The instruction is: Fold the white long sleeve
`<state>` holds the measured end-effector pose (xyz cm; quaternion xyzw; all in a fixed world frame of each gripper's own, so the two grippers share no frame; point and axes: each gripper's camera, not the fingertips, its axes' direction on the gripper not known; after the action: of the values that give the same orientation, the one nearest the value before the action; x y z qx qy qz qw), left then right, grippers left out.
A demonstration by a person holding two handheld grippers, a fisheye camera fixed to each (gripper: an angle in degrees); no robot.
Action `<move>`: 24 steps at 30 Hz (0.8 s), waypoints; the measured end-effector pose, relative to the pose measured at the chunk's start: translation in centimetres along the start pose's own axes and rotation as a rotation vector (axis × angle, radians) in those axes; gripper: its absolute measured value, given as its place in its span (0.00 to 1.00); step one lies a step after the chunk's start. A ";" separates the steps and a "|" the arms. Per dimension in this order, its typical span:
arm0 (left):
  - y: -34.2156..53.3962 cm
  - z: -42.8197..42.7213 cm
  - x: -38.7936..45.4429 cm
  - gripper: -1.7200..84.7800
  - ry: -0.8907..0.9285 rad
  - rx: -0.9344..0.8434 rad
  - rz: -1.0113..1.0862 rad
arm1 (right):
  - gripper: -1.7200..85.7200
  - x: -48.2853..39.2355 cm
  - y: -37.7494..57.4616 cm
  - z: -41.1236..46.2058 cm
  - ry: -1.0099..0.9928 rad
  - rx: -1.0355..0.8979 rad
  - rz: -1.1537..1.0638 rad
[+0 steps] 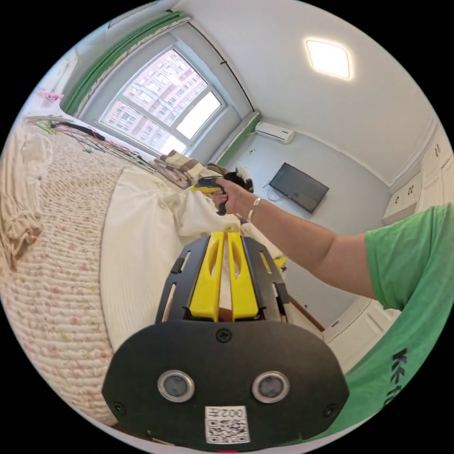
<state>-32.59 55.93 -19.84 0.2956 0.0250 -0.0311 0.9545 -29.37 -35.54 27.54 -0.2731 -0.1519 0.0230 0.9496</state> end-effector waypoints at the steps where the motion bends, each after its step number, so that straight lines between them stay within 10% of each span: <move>1: 0.1 -0.2 0.7 0.01 -0.054 0.026 0.023 | 0.01 -1.8 0.0 -0.2 0.028 0.017 -0.047; 11: 0.1 0.6 5.7 0.05 -0.363 -0.050 0.150 | 0.04 -22.3 6.8 9.0 0.319 -0.165 -0.696; 24: -1.4 -3.3 2.6 0.07 -0.126 0.007 -0.111 | 0.08 -11.7 13.7 6.8 0.001 -0.242 -0.310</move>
<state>-30.19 56.50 -23.51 0.2944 -0.0191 -0.1025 0.9500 -42.01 -21.91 22.57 -0.3585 -0.1935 -0.1419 0.9022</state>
